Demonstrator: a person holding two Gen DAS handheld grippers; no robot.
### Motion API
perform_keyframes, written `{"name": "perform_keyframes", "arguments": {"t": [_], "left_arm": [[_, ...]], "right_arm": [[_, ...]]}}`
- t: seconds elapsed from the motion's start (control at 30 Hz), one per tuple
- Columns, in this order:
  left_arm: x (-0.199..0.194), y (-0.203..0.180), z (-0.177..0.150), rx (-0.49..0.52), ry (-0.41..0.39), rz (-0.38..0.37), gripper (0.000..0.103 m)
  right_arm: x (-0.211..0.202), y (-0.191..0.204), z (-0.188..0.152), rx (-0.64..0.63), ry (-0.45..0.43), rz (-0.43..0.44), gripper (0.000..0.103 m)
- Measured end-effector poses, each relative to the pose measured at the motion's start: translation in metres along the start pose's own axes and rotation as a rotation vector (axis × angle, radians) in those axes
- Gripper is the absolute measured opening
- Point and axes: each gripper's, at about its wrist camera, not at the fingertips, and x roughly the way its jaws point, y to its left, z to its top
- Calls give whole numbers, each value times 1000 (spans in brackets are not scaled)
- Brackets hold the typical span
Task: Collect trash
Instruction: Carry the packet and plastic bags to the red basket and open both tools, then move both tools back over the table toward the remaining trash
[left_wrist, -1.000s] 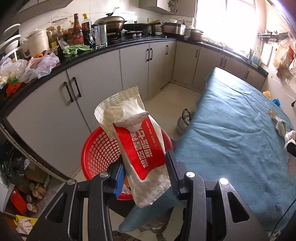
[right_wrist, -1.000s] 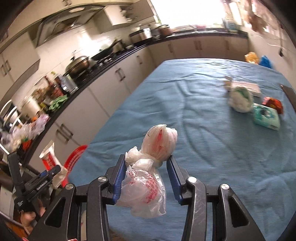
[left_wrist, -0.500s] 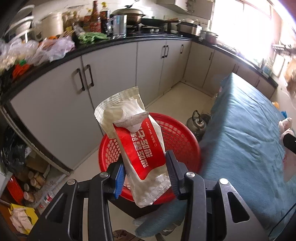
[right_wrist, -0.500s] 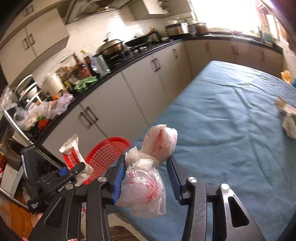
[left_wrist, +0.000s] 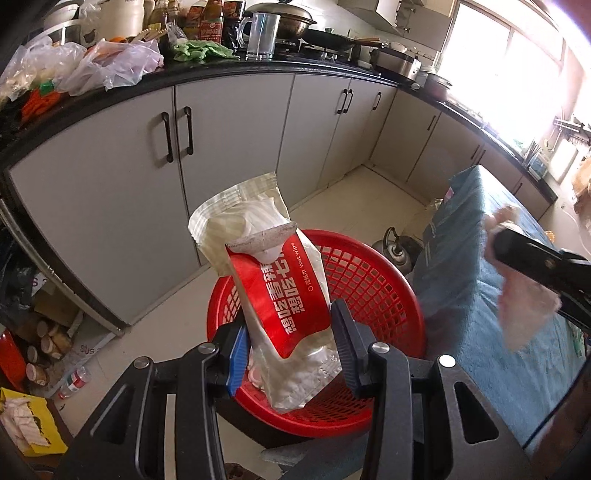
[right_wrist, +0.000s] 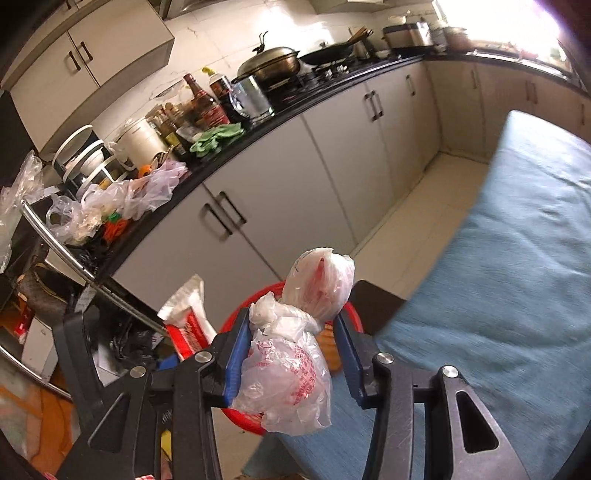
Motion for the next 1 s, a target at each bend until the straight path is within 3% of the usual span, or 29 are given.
{"name": "perform_keyframes", "arguments": {"t": [0.17, 0.27, 0.37, 1.0], "left_arm": [[4, 2, 1, -16, 2, -15, 44], [5, 3, 0, -15, 3, -18, 54], [4, 1, 1, -11, 2, -10, 56], [-23, -40, -5, 98, -49, 109, 66]], "right_arm": [[24, 2, 7, 24, 27, 36, 54], [30, -1, 8, 41, 37, 52, 64], [31, -6, 7, 55, 40, 55, 64], [-38, -52, -22, 98, -21, -48, 69]]}}
